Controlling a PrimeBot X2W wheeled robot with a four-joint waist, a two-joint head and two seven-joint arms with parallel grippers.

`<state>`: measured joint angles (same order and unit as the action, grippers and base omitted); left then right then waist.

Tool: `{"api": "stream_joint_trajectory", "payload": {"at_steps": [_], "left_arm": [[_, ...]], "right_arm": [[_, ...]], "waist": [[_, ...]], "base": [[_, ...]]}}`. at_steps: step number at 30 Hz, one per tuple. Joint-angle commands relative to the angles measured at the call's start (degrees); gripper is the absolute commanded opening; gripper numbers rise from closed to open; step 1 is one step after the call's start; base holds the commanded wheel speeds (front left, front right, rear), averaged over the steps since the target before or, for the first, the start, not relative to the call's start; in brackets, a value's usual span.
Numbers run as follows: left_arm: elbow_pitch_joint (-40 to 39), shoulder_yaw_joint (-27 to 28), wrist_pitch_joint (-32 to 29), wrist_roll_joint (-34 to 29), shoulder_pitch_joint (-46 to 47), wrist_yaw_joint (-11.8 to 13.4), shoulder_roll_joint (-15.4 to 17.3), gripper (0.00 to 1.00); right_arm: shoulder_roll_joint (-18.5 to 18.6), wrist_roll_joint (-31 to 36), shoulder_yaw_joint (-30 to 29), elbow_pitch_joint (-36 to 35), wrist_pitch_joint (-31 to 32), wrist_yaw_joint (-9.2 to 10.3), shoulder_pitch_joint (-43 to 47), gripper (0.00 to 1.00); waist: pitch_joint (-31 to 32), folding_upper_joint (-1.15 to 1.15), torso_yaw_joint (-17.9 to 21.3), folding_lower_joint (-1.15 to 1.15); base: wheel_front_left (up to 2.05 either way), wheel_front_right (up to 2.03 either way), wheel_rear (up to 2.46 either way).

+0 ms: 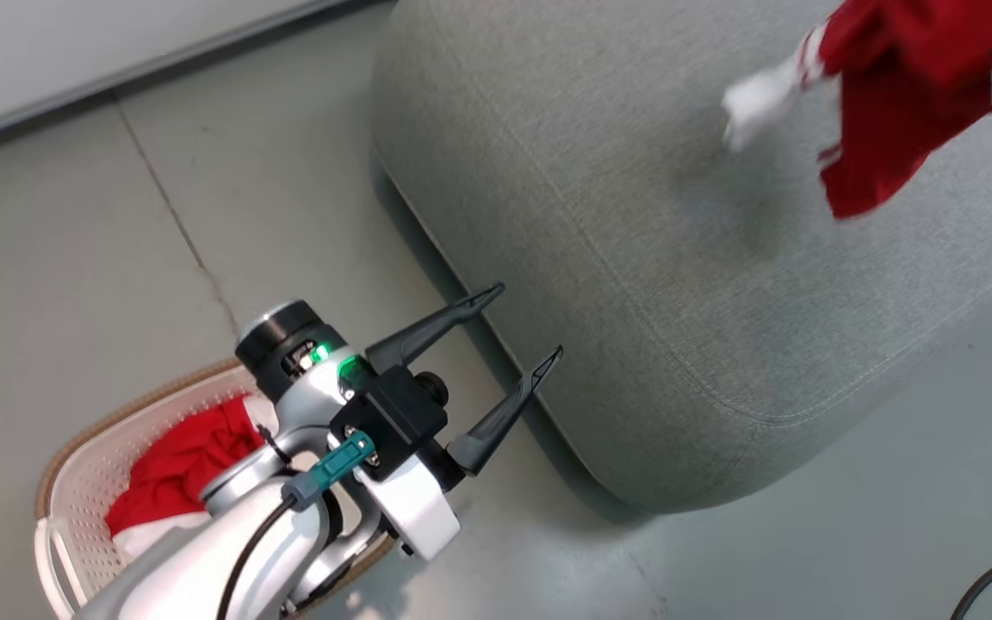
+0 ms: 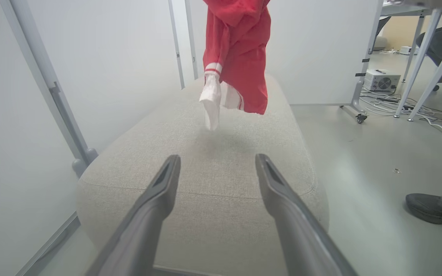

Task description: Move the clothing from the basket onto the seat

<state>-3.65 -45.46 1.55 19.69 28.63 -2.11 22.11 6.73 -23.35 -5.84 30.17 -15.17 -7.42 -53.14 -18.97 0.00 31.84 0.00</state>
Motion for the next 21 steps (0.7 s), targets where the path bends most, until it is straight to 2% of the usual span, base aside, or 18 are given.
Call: {"api": "stream_joint_trajectory", "payload": {"at_steps": [1,7,11,21], "left_arm": [[-0.85,0.20,-0.72,-0.86,1.86,-0.12,0.77,1.00],[-4.07,0.51,-3.98,-3.26,6.97,-1.01,2.93,1.00],[-5.54,0.89,-5.55,-4.58,9.59,-1.27,4.07,1.00],[-7.28,1.15,-6.50,-5.56,11.29,-0.87,5.48,1.00]], "right_arm": [[1.00,0.53,-1.64,0.84,-0.15,-0.13,-2.40,0.00],[3.36,1.54,-5.79,4.43,-0.15,-0.13,-7.20,0.00],[3.05,1.55,-7.14,6.67,-0.15,-0.13,-7.38,0.00],[1.72,2.46,-9.52,13.48,-0.15,-0.12,-4.12,0.00]], "waist": [[-3.72,0.00,-1.33,0.00],[-13.01,0.00,-4.36,0.00],[-17.44,0.00,-5.42,0.00],[-21.64,0.00,-6.13,0.00]], "base": [[0.00,0.00,0.00],[0.00,0.00,0.00],[0.00,0.00,0.00],[0.00,0.00,0.00]]}}
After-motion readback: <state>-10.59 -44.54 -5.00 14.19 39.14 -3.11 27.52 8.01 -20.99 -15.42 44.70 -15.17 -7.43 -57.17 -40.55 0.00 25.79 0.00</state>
